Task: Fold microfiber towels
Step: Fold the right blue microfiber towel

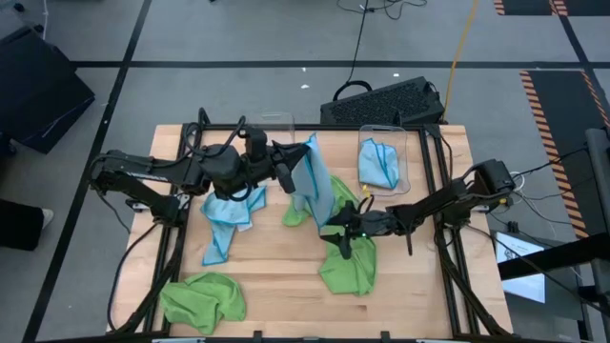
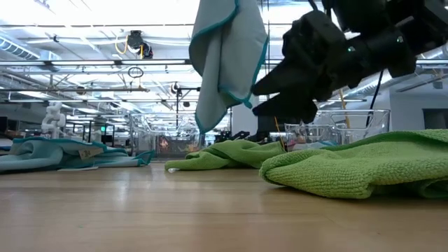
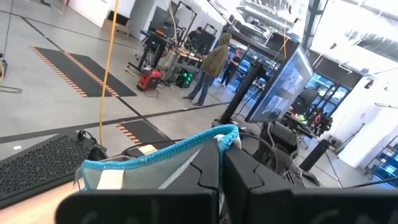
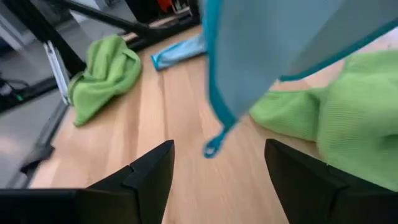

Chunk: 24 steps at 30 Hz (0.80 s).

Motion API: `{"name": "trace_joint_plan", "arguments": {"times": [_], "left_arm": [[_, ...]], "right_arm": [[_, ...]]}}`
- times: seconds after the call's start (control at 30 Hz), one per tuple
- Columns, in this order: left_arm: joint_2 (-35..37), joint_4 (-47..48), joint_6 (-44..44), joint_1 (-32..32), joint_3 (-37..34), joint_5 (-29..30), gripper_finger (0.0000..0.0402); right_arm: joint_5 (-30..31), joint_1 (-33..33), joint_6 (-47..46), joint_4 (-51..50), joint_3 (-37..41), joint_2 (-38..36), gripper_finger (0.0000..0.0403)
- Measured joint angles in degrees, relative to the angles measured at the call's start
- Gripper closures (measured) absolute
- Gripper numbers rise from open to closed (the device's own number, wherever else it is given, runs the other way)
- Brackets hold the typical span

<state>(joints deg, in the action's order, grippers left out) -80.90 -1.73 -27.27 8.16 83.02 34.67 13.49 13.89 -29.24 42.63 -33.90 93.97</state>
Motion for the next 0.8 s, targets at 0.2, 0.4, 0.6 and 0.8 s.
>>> {"name": "trace_joint_plan", "arguments": {"times": [0.2,0.4,0.6,0.8], "left_arm": [[0.0,-0.1,0.0,0.0,0.0,0.0,0.0396],[0.0,-0.1,-0.2,0.0,0.0,0.0,0.039],[0.0,-0.2,-0.2,0.0,0.0,0.0,0.0396],[0.0,-0.1,-0.1,0.0,0.0,0.0,0.0394]], "right_arm": [[-0.2,0.0,-4.0,2.5,0.0,3.3,0.0199],[0.1,-0.1,-4.3,3.5,0.0,4.0,0.0246],[0.0,-1.2,-4.4,5.2,0.0,4.0,0.0265],[-1.2,-2.3,-6.1,5.1,0.0,4.0,0.0335]]}}
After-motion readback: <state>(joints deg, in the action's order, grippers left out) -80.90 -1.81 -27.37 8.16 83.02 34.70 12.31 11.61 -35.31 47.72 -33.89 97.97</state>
